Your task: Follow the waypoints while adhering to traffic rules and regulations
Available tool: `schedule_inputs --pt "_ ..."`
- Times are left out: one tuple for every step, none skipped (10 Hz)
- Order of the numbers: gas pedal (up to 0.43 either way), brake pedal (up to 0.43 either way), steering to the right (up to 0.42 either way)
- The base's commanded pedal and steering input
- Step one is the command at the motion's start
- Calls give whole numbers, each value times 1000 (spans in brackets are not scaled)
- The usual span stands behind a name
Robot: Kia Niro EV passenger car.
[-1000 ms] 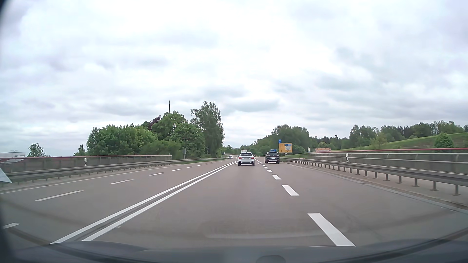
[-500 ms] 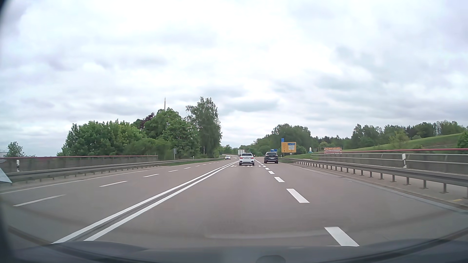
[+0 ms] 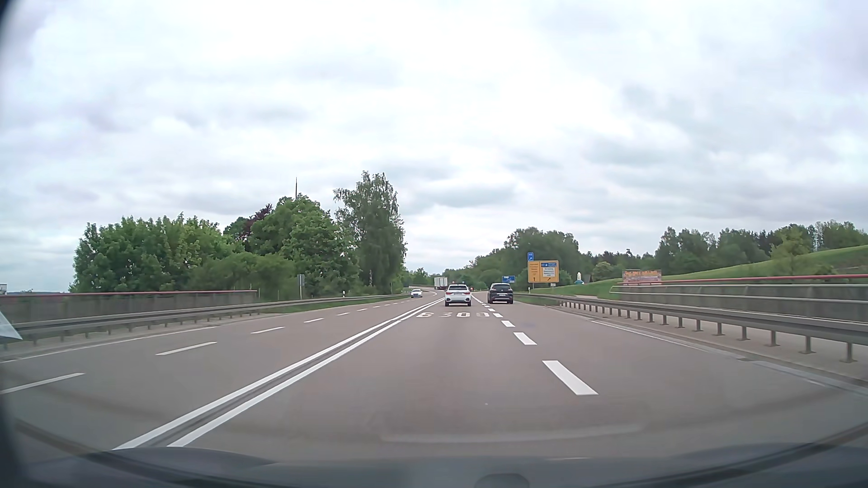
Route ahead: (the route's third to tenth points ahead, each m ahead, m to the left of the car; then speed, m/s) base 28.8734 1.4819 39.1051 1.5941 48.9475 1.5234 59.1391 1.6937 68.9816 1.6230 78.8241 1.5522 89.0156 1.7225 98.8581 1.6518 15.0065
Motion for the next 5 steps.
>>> schedule_inputs --pt "228 0 1" --pt "228 0 1" --pt "228 0 1" --pt "228 0 1" --pt "228 0 1"
